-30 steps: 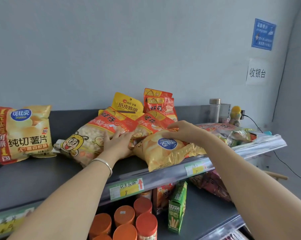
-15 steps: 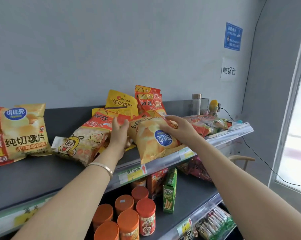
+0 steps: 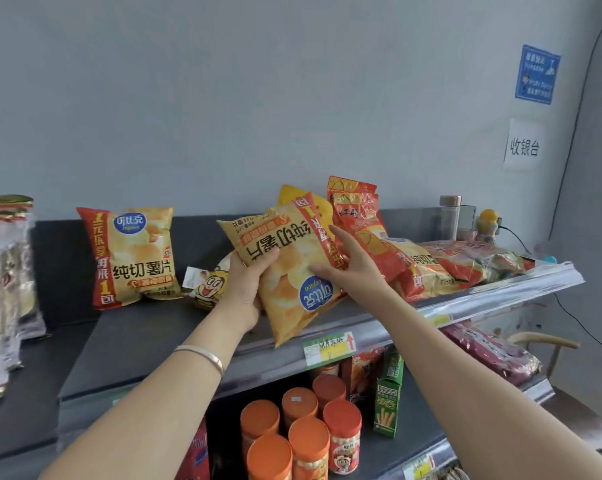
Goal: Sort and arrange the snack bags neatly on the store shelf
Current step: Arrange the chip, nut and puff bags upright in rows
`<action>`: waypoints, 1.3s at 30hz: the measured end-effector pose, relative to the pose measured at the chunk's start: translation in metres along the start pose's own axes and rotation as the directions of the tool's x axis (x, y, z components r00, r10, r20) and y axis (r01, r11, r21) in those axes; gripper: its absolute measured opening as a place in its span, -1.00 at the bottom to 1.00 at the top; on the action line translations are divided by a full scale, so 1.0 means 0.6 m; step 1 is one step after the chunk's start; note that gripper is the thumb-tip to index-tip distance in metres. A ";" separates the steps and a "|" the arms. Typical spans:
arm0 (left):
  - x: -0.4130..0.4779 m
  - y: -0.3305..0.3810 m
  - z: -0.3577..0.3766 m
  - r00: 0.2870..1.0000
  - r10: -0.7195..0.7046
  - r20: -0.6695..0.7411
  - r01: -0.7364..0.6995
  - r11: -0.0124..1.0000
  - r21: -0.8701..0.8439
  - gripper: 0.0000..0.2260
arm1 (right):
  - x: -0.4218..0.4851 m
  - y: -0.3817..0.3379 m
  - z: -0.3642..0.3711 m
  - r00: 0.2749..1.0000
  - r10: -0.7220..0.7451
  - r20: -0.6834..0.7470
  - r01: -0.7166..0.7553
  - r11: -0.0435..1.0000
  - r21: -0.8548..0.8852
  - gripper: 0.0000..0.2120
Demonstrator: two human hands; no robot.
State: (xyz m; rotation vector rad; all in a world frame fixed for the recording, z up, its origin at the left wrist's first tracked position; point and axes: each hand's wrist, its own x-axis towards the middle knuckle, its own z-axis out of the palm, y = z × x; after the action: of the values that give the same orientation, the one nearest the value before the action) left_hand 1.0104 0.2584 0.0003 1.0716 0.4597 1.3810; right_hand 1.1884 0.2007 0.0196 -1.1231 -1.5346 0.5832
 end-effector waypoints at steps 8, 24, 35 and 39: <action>0.013 0.070 -0.044 0.954 0.134 -0.268 -0.152 0.987 -0.050 -0.48 | 0.065 -0.021 0.061 0.999 0.025 -0.034 -0.020 0.991 0.134 -0.47; -0.029 0.113 -0.097 0.852 0.253 -0.458 -0.289 0.957 -0.007 -0.51 | 0.146 -0.040 0.203 0.957 0.183 0.225 -0.286 0.726 0.626 -0.36; -0.040 0.222 -0.255 0.798 0.558 -0.229 -0.050 0.439 0.897 -0.26 | 0.208 -0.106 0.263 0.852 -0.178 0.492 0.268 0.956 -0.120 -0.26; -0.034 0.228 -0.281 0.922 0.357 -0.152 0.059 0.258 0.964 -0.22 | 0.229 -0.134 0.294 0.831 -0.188 0.523 0.351 0.907 -0.232 -0.31</action>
State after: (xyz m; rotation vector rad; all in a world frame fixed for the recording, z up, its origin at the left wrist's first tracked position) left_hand 0.7941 0.2751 0.0232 1.9090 1.7017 1.4269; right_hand 1.0009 0.3217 0.1012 -1.0039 -2.2596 0.4484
